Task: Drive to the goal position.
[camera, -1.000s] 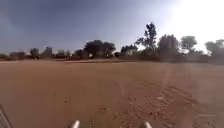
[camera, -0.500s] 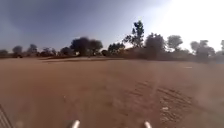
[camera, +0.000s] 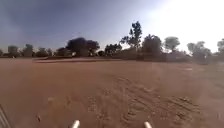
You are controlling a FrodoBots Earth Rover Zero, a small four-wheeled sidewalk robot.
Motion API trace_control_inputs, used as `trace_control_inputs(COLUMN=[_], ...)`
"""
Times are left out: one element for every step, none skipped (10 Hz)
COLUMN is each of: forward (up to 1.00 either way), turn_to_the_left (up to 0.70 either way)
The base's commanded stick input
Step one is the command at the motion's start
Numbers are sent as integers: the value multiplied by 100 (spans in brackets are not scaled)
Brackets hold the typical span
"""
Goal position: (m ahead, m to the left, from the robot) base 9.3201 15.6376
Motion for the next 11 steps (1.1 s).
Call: trace_control_inputs(forward=[100, 100, 100, 100, 100, 100, 100, 100, 100, 100, 100], turn_to_the_left=[0, 0, 0, 2, 2, 2, 6, 9, 9, 8, 8])
